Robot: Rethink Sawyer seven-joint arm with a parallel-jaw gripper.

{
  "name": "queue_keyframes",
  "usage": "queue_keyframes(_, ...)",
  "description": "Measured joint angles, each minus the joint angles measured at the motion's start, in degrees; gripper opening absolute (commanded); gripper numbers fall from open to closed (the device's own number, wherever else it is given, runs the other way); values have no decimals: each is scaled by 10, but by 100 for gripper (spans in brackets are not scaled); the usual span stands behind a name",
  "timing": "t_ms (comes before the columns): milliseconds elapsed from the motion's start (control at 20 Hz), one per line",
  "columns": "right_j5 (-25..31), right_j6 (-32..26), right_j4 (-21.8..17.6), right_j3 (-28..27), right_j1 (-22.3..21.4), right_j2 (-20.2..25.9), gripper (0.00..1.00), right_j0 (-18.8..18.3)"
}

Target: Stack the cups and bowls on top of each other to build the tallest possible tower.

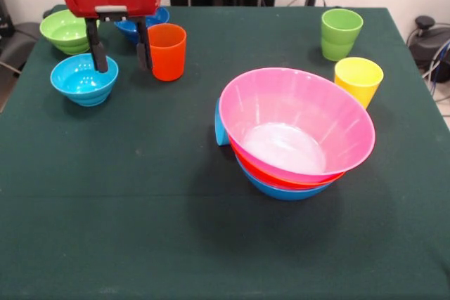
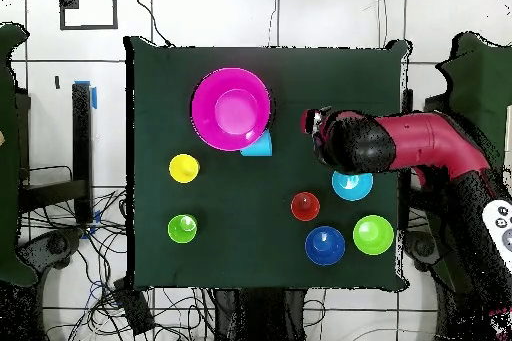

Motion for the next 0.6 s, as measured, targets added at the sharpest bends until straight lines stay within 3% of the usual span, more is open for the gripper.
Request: queue_keyframes(600, 17, 0, 70, 29, -44, -6, 100, -8)
